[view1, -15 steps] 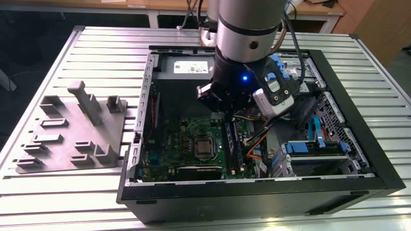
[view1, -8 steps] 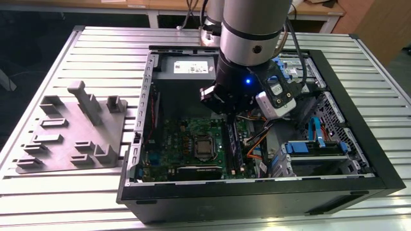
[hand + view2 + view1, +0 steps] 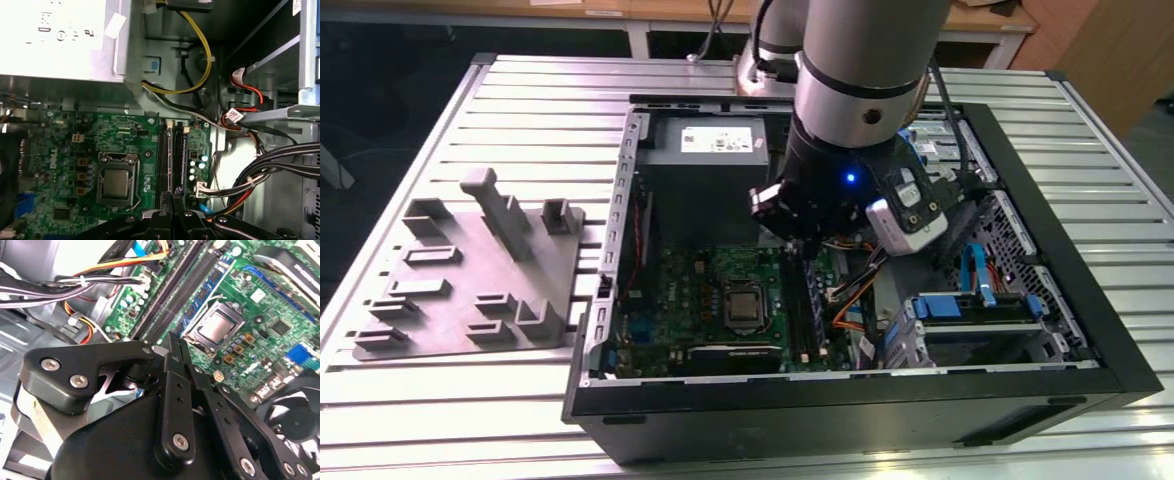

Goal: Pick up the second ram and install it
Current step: 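Insert the second ram into the second slot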

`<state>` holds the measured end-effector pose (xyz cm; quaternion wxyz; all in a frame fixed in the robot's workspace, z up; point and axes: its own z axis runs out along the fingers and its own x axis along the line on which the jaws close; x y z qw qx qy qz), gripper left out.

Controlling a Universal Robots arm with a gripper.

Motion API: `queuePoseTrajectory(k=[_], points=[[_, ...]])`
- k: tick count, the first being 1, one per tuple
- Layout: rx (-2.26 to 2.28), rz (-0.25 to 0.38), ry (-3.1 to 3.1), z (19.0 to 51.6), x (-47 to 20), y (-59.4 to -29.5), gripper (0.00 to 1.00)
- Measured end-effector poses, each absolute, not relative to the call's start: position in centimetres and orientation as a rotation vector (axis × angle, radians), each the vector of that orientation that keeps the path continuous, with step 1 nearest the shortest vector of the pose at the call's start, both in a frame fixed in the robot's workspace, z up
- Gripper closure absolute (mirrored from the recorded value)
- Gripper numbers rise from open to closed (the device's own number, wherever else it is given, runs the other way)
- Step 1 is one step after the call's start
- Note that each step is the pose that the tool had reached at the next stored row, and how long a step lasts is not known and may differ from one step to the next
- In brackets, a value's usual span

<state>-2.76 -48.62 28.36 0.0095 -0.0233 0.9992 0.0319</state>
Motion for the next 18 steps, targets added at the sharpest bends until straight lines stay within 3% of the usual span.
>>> queuePoseTrajectory(k=[18], points=[[-0.072, 0.142, 3.113, 25.9, -2.9, -48.6, 0.88]])
